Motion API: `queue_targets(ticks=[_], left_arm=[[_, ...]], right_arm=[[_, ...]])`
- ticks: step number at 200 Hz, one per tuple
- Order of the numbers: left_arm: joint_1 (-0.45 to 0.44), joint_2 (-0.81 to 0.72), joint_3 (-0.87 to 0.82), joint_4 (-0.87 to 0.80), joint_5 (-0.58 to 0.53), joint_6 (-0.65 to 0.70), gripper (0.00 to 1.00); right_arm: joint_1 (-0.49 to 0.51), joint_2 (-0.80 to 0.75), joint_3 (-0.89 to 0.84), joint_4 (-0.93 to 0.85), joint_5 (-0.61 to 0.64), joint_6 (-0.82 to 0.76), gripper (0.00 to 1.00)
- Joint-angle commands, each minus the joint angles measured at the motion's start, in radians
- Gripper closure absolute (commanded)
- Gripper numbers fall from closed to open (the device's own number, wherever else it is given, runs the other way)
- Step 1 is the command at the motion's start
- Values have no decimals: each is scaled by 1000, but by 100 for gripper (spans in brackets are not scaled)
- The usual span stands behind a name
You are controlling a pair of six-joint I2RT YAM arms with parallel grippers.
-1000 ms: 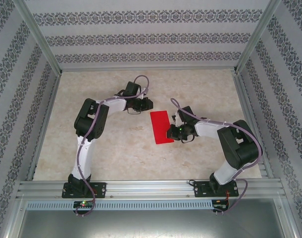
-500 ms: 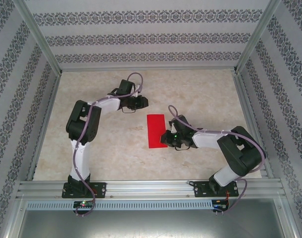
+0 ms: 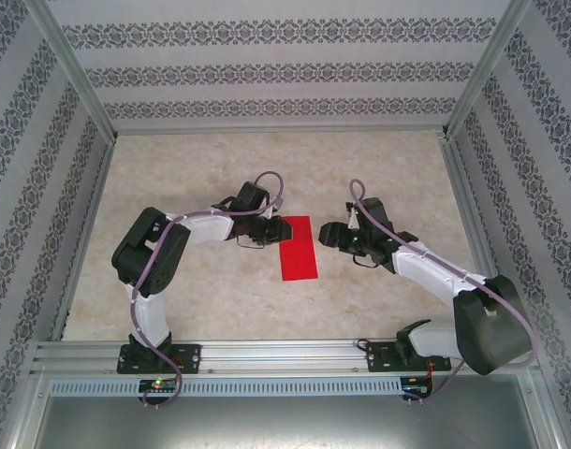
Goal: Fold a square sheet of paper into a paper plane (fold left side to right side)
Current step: First fold the square sheet of paper in half at the center of the table.
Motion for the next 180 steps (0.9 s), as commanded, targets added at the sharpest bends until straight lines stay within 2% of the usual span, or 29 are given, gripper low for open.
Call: queue_targets(ticks=[1,63,89,180], left_arm=[[1,11,15,14,-34,-32,76],[0,-32,-23,-23,-91,-33,76],[-1,-24,-23,-31,-71,-26,76],[-1,-1,-8,-126,-129,22,78]], right_arm=[[-17,-22,-15,4,-48,-37,32],[-32,-29,-42,-11,-69,-52,2],[-40,-21,-38,-9,-88,-53,2],[-41,30,-6,-46,-134,-36,2]])
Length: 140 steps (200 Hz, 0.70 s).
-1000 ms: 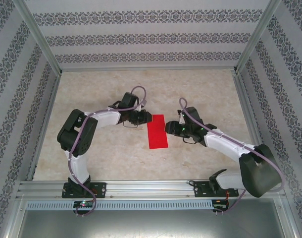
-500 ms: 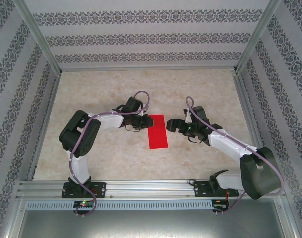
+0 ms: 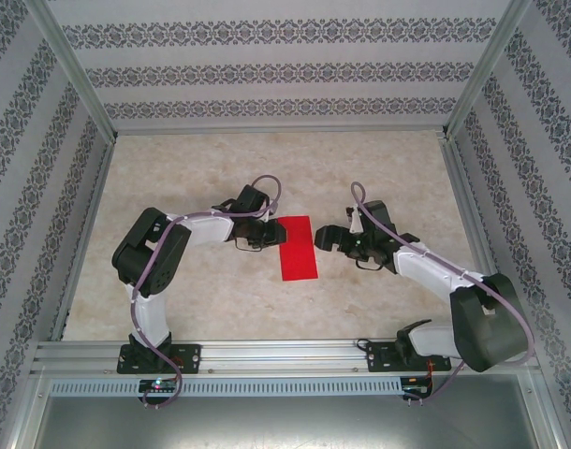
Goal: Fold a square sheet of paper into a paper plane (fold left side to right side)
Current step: First fold the square sheet of paper in half at the center of the table, then fold the triangle a second time at the center of the table.
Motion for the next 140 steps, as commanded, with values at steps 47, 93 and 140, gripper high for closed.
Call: queue_targets(ticks=[47,93,140], left_arm=[[2,-1,-16,-47,-29,32,80],[2,-2,-22,-48,-33,36,80],[2,-3,-26,-37,-31,35,80]], right_arm=[[-6,49,43,-94,-150,38,4],[48,113,59,-125,-227,65,22],[91,183,70,-170,-220,112,30]])
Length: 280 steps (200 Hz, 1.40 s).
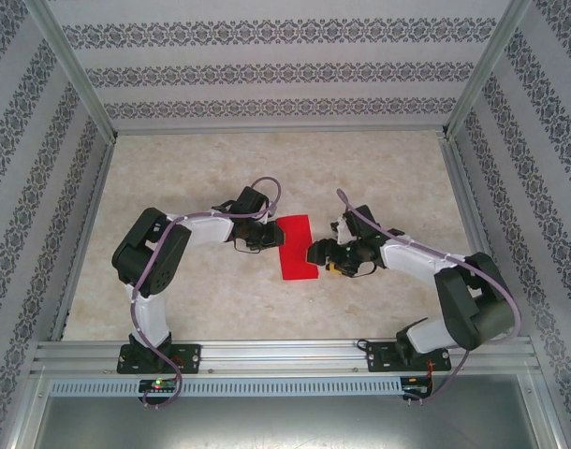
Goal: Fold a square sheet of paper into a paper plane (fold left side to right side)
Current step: Fold the triangle a second time at the center of the table.
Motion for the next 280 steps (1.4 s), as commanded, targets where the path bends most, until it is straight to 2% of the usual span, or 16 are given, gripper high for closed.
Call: queue_targets(ticks=[1,44,96,148,179,222,249,280], left_arm=[[2,-2,-17,-20,-17,20,80],[2,-1,-17,-17,-14,22,81],[0,-1,-17,-13,-11,21,80],[-1,-23,-32,46,24,12,78],[16,-113,-79,106,46,36,69],[23,-426,-248,107,-52,162,49],[-58,-563,-323,81,-134,211,41],[-191,-616,-341,64,-247,243,37]], right_arm=[[10,36,15,-33,-24,36,30],[24,43,4,34,-17,80,31],[24,80,12,105,-48,124,37],[12,154,3,295,-122,226,40],[-5,182,21,328,-142,238,42],[-39,200,40,347,-185,248,42],[-56,204,77,325,-200,238,43],[-68,208,124,281,-202,219,42]])
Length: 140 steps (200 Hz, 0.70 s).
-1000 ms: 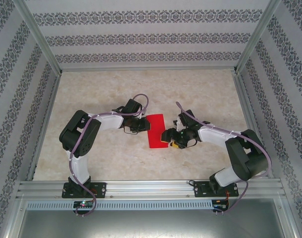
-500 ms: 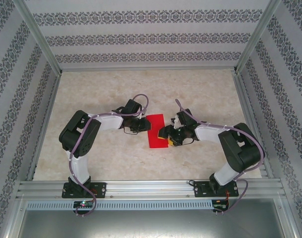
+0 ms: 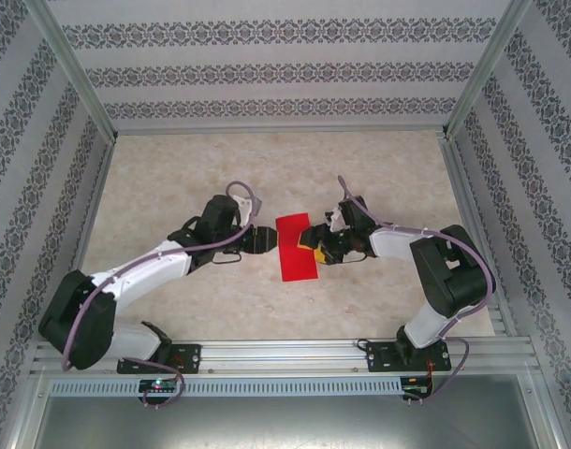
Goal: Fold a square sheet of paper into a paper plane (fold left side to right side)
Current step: Fold the triangle a second time at the center of the table.
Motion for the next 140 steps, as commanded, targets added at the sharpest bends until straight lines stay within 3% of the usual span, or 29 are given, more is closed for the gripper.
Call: queue_targets(ticks=[1,58,140], left_arm=[[-92,-21,-21,-20,-118,73,37],[-354,106,134,-117,-380,190,30],[-507,409,373,-269,-602,246,26]], right_arm=[[-14,11,46,-25,-30,-15,42],[-30,38,123,-71,-54,-40,42],[-34,69,156,-69,-60,-34,43]])
